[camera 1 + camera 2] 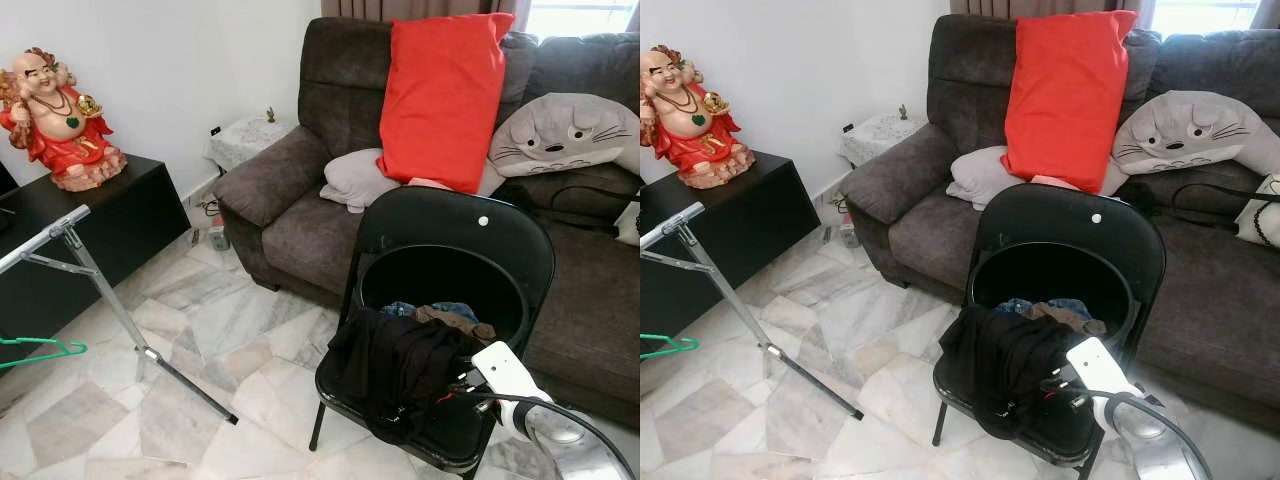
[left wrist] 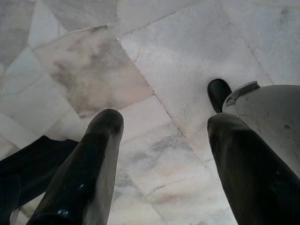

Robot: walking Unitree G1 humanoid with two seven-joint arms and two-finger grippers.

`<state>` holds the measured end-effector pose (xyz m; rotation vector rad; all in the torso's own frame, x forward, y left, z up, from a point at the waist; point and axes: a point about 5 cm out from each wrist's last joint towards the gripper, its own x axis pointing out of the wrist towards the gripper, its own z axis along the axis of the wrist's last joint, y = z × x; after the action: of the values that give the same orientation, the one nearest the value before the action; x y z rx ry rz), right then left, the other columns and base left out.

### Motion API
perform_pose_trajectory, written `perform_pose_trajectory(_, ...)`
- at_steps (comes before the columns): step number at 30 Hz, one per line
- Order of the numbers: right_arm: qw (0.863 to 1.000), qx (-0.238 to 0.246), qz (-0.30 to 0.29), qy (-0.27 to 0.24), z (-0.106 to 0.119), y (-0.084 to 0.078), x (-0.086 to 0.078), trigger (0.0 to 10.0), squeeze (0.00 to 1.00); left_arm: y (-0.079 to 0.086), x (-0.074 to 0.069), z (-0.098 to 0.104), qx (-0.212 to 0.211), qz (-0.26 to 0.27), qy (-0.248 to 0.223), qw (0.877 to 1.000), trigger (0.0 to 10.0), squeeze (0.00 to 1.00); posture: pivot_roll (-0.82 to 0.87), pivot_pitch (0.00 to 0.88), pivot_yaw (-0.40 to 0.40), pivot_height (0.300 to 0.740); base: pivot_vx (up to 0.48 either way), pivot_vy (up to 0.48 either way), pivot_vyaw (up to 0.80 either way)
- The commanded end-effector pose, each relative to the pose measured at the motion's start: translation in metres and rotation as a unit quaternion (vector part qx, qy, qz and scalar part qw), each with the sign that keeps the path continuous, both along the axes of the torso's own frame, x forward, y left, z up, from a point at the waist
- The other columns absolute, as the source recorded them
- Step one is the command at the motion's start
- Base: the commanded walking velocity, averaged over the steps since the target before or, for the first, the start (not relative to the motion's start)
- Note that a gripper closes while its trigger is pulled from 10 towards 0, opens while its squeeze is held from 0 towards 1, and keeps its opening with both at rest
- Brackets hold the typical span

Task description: Hang hanger

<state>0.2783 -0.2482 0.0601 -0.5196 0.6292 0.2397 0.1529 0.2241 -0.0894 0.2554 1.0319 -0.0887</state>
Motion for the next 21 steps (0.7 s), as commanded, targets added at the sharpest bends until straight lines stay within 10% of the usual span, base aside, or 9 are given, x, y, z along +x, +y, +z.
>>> perform_pose_trajectory(1, 1.000, 0.005, 0.007, -0.010, 0.002, 0.005, 0.005, 0.0, 0.00, 0.006, -0.004, -0.001, 0.008, 0.008, 0.011, 1.000, 10.0, 0.00, -0.04, 0.017, 0.135, 0.740, 0.000, 0.000, 0.00)
perform_pose_trajectory(13, 0.999, 0.025, 0.022, -0.020, 0.006, 0.013, 0.007, 0.0, 0.00, 0.004, -0.004, -0.001, 0.005, 0.008, 0.013, 1.000, 10.0, 0.00, -0.04, 0.016, 0.130, 0.740, 0.000, 0.000, 0.00)
perform_pose_trajectory(21, 0.982, 0.148, 0.064, -0.101, 0.050, 0.052, 0.022, 0.0, 0.00, 0.002, -0.004, -0.002, 0.003, 0.008, 0.012, 1.000, 10.0, 0.00, -0.05, 0.016, 0.126, 0.740, 0.000, 0.000, 0.00)
